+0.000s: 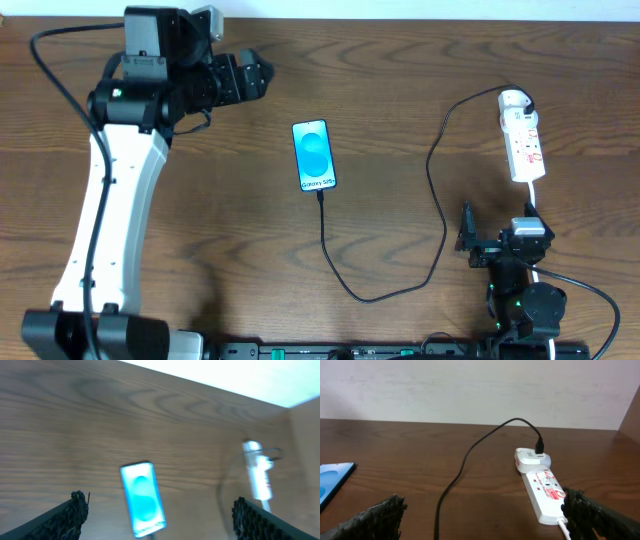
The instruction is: Plug charger to phone and switch on socket
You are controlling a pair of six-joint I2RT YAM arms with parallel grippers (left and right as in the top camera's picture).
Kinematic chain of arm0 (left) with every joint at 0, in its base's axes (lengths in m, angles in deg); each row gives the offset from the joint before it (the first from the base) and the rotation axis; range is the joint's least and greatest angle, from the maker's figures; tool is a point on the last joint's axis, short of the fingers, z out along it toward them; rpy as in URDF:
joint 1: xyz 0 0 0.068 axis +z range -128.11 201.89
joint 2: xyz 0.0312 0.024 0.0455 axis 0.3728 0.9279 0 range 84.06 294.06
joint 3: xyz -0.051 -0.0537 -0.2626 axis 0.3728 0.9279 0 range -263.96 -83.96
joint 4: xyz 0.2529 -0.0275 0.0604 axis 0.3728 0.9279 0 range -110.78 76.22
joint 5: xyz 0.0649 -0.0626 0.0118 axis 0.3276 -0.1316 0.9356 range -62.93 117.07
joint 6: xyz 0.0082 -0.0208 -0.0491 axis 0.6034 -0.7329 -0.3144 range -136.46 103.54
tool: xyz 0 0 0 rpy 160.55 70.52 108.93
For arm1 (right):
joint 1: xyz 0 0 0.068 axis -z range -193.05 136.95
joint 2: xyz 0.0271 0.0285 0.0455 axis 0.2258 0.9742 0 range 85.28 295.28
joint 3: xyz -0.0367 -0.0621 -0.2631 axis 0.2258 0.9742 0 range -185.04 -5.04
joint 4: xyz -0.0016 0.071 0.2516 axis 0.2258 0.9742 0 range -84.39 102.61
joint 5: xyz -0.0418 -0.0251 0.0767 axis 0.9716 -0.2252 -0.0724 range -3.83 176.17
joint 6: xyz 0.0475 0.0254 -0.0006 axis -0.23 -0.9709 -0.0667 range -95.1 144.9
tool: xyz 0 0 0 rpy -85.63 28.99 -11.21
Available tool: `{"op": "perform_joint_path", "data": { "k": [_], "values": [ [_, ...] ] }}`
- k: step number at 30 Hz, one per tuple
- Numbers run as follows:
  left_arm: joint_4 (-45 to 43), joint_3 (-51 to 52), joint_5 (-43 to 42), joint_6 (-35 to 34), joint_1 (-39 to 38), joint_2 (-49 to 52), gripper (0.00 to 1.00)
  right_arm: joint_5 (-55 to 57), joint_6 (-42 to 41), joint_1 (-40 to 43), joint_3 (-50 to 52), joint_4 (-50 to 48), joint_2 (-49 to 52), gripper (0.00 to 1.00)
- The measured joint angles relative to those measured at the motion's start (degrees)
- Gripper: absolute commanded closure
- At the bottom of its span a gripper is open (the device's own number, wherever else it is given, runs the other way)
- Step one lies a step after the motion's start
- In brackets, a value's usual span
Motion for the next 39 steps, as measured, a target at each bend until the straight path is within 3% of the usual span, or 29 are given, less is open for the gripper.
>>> {"op": "perform_joint_path", "data": {
  "k": [5, 10, 14, 28, 39],
  "values": [
    [-2.6, 6.38, 6.75, 7.34, 0.02, -8.26, 0.07, 0.02, 0.0, 0.0, 0.0, -0.02, 0.0, 0.01],
    [-7.52, 16.26, 8.72, 16.65, 1.27, -19.28, 0.07, 0.0, 0.0, 0.0, 0.0, -0.02, 0.0, 0.01],
    [-12.63, 26.43, 9.75, 20.13, 4.26, -27.43, 0.07, 0.02, 0.0, 0.0, 0.0, 0.0, 0.0, 0.01],
    [-38.38, 66.34, 11.58, 22.32, 6.56, -56.3, 0.07, 0.02, 0.0, 0.0, 0.0, 0.0, 0.0, 0.01],
    [-42.25, 83.47, 14.12, 22.86, 6.56, -74.07, 0.07, 0.04, 0.0, 0.0, 0.0, -0.04, 0.0, 0.01]
  ]
}}
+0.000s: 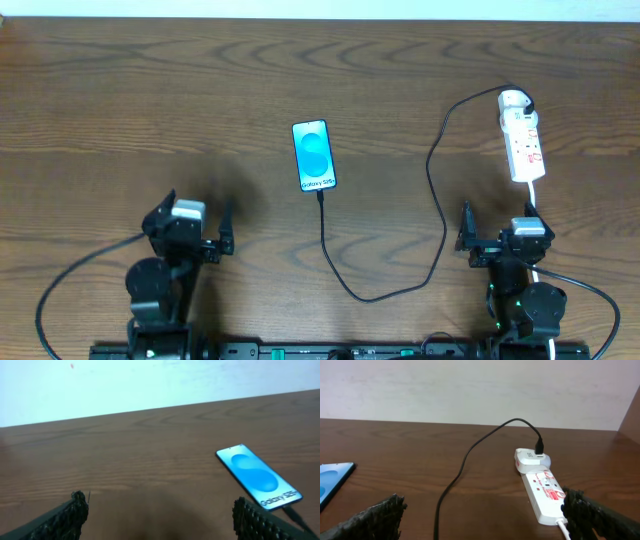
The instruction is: Plug charger to phone and switch on socket
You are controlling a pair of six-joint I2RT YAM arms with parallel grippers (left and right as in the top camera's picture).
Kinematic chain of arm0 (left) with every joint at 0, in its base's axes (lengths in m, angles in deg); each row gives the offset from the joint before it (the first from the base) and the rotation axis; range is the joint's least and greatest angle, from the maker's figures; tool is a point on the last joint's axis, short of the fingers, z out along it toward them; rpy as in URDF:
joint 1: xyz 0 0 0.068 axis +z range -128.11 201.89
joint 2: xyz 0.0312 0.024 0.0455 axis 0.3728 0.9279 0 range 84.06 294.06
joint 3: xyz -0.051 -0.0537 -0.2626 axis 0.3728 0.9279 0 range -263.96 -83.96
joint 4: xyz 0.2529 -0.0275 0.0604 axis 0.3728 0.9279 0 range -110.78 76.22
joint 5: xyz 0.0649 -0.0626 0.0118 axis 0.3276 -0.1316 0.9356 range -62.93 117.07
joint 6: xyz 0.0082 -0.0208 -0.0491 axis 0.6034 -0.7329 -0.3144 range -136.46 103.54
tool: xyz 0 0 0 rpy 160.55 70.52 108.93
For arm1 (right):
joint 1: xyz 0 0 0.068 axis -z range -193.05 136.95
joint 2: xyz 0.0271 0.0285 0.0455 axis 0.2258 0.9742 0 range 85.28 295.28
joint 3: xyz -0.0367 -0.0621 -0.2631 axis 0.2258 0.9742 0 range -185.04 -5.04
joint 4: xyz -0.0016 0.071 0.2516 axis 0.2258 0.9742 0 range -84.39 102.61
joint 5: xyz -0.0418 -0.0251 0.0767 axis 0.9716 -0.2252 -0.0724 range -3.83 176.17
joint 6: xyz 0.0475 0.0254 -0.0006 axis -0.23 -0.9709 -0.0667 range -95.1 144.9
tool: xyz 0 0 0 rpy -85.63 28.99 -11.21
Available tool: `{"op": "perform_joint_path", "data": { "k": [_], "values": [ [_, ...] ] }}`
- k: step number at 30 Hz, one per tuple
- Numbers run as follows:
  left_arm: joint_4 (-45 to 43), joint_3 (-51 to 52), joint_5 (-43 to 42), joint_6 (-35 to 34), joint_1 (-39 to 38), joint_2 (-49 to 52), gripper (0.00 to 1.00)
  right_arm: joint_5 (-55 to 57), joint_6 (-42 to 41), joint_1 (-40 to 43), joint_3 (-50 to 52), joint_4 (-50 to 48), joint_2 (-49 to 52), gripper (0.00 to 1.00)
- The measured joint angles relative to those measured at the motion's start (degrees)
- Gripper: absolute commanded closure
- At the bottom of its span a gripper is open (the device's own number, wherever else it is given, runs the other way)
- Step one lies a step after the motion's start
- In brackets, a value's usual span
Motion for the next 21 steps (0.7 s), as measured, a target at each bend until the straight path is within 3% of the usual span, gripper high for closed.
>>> {"op": "perform_joint_path", "data": {
  "k": [8, 21],
  "values": [
    [0.72, 6.6, 1.88, 0.24, -0.02, -8.81, 0.07, -0.02, 0.0, 0.0, 0.0, 0.02, 0.0, 0.01],
    [1.68, 6.43, 2.78, 0.44, -0.02, -15.19, 0.07, 0.0, 0.0, 0.0, 0.0, 0.0, -0.02, 0.01]
  ]
}}
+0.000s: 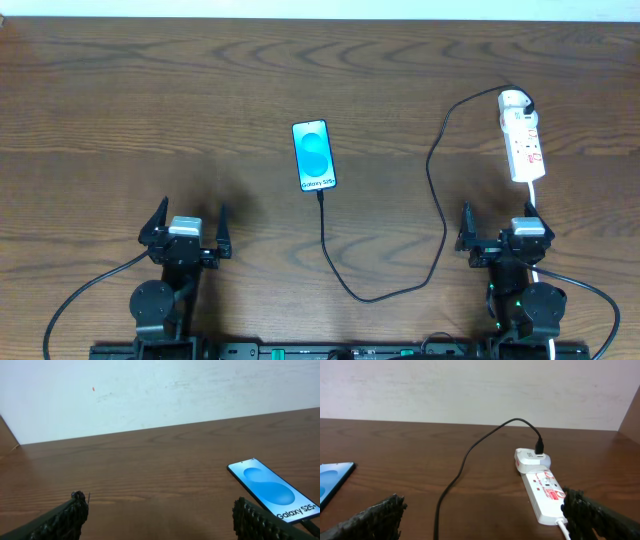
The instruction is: Plug charger to phone and switch on socket
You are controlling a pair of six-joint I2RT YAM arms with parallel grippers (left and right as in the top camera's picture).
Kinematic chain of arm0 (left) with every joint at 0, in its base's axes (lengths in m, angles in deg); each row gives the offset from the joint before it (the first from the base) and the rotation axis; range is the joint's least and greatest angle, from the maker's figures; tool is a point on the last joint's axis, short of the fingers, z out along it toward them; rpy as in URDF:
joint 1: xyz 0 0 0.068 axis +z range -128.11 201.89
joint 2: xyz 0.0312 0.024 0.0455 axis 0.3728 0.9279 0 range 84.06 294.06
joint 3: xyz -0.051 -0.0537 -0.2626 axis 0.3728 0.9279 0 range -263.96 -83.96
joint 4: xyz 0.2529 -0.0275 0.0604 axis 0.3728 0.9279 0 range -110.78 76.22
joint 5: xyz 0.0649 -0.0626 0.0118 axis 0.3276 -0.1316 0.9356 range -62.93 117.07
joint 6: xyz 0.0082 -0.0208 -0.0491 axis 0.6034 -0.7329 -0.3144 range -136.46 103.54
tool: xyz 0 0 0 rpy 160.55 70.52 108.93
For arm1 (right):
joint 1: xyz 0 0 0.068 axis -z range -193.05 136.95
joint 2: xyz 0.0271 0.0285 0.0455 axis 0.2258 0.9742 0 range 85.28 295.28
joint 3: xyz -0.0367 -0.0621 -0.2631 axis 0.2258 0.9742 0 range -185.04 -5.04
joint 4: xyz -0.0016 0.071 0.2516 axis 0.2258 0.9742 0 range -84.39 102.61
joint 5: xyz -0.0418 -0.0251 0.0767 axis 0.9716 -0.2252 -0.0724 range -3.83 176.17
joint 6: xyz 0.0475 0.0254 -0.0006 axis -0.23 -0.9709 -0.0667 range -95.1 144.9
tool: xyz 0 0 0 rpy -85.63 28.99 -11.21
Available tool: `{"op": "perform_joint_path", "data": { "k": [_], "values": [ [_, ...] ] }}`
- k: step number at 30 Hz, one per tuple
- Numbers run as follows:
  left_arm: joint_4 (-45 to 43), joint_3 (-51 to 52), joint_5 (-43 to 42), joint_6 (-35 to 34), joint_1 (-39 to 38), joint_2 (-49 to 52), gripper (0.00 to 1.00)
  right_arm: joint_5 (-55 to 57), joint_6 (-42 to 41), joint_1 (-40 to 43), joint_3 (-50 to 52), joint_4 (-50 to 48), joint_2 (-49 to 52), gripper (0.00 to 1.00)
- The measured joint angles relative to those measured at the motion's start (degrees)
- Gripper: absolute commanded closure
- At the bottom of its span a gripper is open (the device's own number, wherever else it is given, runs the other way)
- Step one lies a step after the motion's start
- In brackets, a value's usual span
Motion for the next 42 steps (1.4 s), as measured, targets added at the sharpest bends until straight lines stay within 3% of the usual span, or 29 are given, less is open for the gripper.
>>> {"op": "perform_joint_path", "data": {
  "k": [42],
  "values": [
    [0.04, -0.02, 0.02, 0.09, 0.0, 0.02, 0.07, 0.0, 0.0, 0.0, 0.0, 0.0, 0.0, 0.01]
  ]
}}
